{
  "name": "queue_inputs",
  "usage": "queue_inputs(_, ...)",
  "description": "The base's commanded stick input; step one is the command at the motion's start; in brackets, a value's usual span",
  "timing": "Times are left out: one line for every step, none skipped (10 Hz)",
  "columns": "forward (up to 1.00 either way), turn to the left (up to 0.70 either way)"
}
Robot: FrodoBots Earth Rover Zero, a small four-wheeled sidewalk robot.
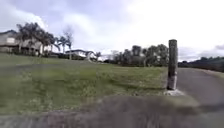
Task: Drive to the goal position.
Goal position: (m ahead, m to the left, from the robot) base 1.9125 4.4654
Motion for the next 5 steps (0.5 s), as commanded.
queue_inputs(-0.70,-0.35)
queue_inputs(-0.70,-0.35)
queue_inputs(-0.70,-0.35)
queue_inputs(-0.70,-0.35)
queue_inputs(-0.70,-0.35)
